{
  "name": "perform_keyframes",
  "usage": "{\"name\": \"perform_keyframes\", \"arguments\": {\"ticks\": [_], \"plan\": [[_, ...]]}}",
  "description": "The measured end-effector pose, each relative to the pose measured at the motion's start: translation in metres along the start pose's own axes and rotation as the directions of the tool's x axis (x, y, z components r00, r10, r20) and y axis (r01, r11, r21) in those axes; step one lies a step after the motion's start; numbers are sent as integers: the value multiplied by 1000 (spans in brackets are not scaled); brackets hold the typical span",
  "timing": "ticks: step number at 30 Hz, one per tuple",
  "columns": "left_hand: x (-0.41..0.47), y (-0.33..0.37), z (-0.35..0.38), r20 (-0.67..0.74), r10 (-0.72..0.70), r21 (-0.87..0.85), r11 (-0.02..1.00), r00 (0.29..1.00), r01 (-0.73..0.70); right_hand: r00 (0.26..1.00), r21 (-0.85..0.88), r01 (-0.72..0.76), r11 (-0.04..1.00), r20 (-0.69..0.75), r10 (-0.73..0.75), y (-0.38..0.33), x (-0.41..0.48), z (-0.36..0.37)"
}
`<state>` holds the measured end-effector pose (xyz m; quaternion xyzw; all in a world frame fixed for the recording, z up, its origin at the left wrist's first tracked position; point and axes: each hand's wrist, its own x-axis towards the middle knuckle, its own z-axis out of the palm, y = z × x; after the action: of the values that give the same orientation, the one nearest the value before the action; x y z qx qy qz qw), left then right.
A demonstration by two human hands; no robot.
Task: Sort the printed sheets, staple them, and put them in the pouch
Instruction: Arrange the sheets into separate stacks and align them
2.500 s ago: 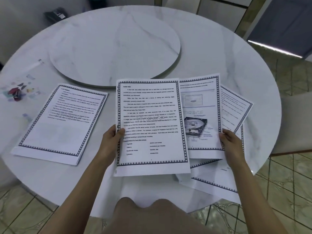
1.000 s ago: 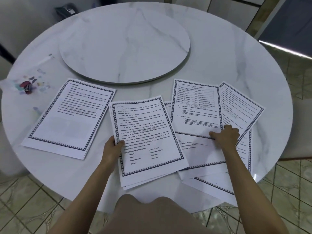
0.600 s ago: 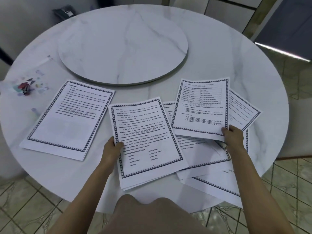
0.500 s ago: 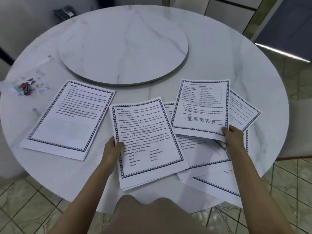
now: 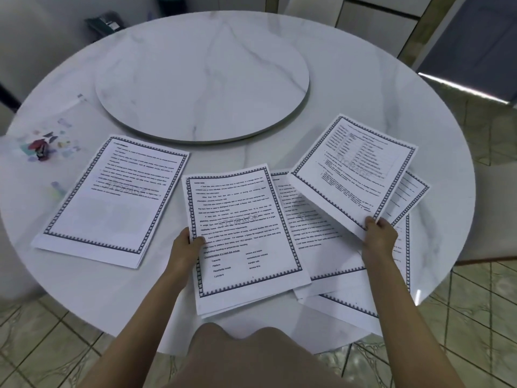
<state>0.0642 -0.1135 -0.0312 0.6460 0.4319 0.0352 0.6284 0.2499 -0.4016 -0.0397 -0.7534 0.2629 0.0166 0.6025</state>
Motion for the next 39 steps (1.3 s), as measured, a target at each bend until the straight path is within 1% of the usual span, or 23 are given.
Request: {"name": "perform_keyframes", "arguments": {"ticks": [2, 5, 8, 10, 14, 19, 24, 28, 30, 33, 35, 37, 39], "plan": [[1, 0, 0, 4, 2, 1, 1000, 1000, -2, 996, -44, 33, 998, 85, -29, 2, -10, 3], [1, 0, -1, 7, 3, 0, 1000, 1000, -3, 981, -120, 117, 986, 168, -96, 5, -31, 10], [0, 0, -1, 9, 0, -13, 1000, 1000, 0, 954, -140, 171, 975, 273, -128, 9, -48, 16], [0, 1, -1, 9, -3, -35, 999, 1000, 4, 929, -170, 208, 963, 343, -140, 13, -55, 18], [2, 3, 0, 1, -18, -56, 998, 1000, 18, 870, -265, 342, 901, 453, -197, 19, -68, 23], [0, 6, 2, -18, -32, -88, 996, 999, 30, 788, -272, 493, 826, 542, -292, 18, -82, 28], [0, 6, 2, -16, -36, -93, 995, 999, 34, 744, -286, 529, 799, 609, -274, 21, -89, 31], [3, 2, 1, -14, -38, -90, 995, 999, 36, 689, -300, 553, 778, 689, -225, 20, -94, 33], [3, 2, 2, -15, -14, -88, 996, 1000, 13, 674, -317, 555, 769, 713, -192, 19, -94, 35], [2, 2, 3, -31, 37, -52, 998, 999, -38, 648, -307, 534, 788, 747, -148, 18, -93, 34], [3, 0, 4, -50, 46, -36, 998, 998, -47, 661, -293, 511, 808, 735, -151, 16, -90, 32], [4, -2, 4, -60, 41, -35, 998, 997, -44, 712, -276, 476, 835, 679, -181, 13, -84, 28], [5, -3, 5, -64, 37, -37, 999, 997, -40, 755, -278, 501, 820, 603, -257, 9, -74, 21]]}}
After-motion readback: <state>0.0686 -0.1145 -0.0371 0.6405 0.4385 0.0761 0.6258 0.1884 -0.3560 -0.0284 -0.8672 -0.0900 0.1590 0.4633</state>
